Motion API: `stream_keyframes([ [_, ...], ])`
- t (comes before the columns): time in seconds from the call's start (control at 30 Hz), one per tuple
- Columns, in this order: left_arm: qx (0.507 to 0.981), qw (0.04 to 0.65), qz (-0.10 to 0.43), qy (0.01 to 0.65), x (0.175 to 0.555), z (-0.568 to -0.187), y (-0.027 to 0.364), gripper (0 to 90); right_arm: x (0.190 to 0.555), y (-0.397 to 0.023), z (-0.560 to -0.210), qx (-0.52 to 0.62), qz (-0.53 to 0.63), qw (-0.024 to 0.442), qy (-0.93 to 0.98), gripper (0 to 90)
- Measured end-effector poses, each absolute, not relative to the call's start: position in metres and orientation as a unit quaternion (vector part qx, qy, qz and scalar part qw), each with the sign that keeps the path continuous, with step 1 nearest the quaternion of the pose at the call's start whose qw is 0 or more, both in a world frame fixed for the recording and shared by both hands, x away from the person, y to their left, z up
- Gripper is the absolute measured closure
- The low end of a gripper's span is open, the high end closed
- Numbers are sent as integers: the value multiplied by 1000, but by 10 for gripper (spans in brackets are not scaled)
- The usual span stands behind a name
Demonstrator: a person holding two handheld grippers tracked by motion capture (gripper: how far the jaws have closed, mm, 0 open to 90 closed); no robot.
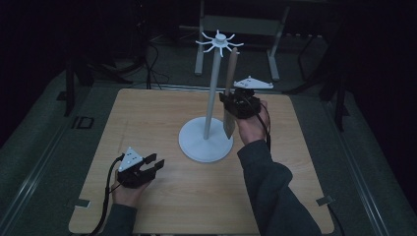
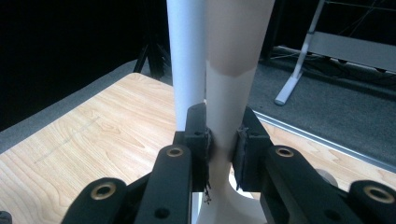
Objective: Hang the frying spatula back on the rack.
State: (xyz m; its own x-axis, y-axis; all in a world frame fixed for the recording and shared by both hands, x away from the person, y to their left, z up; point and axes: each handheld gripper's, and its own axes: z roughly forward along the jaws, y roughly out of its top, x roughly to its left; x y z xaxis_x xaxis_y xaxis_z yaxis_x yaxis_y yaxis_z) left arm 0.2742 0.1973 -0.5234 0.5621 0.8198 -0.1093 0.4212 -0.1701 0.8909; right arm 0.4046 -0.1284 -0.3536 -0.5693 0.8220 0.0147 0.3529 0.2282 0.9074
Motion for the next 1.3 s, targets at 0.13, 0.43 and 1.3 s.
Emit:
stream_keyframes([
  [0.13,738,487,204,420,274,-524,197,583,406,-126,-355,395,480,243,744,782],
  [0.43,738,486,204,421,274,-524,197,583,408,-124,-355,398,478,243,744,781],
  [1.3,744,480,202,419,275,-526,195,584,411,-128,-365,409,493,234,732,535],
])
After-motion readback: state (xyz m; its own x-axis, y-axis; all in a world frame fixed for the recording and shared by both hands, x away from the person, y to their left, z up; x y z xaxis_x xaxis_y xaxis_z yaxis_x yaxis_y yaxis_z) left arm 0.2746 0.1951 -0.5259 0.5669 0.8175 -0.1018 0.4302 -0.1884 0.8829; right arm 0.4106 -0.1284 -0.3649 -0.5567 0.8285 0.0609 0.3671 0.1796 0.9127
